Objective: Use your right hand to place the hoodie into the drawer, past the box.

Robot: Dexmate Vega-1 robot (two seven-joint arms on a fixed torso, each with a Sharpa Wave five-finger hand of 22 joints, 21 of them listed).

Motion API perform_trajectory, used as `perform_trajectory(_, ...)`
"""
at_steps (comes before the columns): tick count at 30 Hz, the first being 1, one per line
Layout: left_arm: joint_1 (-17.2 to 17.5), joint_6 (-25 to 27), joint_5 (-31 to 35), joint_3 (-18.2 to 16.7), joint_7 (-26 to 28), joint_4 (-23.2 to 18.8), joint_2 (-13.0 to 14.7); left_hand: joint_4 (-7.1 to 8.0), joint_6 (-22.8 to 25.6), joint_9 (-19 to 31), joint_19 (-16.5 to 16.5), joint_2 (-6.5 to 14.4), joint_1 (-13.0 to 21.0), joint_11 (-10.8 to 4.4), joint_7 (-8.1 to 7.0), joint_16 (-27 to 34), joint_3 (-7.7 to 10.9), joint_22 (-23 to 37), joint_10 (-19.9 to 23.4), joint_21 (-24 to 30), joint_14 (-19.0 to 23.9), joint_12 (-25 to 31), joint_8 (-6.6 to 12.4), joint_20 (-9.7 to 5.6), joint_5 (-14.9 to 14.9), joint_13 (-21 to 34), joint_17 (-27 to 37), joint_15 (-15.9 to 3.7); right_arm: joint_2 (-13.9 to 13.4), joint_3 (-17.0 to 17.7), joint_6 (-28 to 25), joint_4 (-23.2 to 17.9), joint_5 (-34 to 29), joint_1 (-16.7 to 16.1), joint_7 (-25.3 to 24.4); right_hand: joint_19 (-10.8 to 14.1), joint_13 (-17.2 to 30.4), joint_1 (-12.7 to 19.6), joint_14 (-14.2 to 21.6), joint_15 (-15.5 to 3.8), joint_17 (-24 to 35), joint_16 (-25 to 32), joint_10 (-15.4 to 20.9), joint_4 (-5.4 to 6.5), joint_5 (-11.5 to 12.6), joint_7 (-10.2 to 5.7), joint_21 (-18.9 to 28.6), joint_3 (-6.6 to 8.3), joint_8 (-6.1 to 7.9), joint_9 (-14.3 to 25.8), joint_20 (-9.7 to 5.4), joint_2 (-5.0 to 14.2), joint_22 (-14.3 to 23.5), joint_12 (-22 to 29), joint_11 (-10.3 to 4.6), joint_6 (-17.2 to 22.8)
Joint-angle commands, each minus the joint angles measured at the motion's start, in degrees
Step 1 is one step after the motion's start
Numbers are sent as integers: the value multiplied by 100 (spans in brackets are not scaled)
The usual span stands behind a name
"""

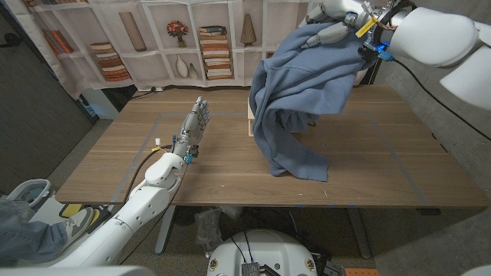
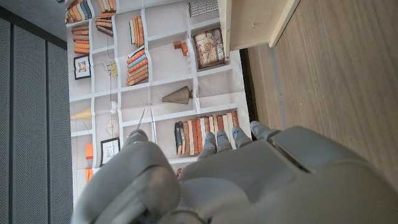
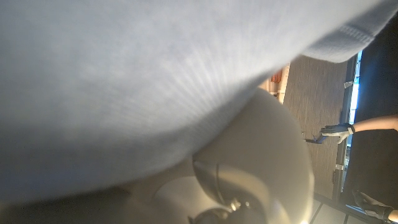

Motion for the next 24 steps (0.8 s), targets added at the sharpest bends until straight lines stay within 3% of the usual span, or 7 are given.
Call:
perform_trajectory(1, 87, -43, -17, -25, 23, -8, 1, 0, -10, 23, -51, 63, 29, -4, -3, 32, -44, 20, -29, 21, -53, 23, 2, -188, 2, 20, 29, -3, 273, -837, -94, 257, -386, 733, 167, 2, 31, 892, 237, -535, 34, -1, 39, 11, 24, -24, 41, 46, -33, 21, -853, 950, 9, -28, -24, 59)
perform_trajectory(15, 156, -150, -71, -51, -36, 96, -37, -1, -6, 23, -53, 68, 34, -7, -8, 37, -57, 20, -32, 22, -43, 22, 3, -182, -2, 20, 29, 0, 807, -1456, -151, 666, -865, 1276, 434, -37, 43, 848, 230, -536, 50, -28, 44, 25, 24, -33, 64, 55, -51, 37, -853, 958, -18, -51, -21, 58)
perform_trajectory(24, 206, -140, -106, -83, -37, 95, -11, -2, -4, 23, -54, 73, 39, -2, -2, 37, -66, 20, -34, 23, -42, 22, 4, -181, -4, 20, 29, -1, 1158, -1656, 62, 1057, -1053, 1367, 349, -51, 52, 832, 232, -540, 68, -39, 50, 22, 25, -37, 85, 64, -59, 46, -854, 959, -38, -67, -24, 77)
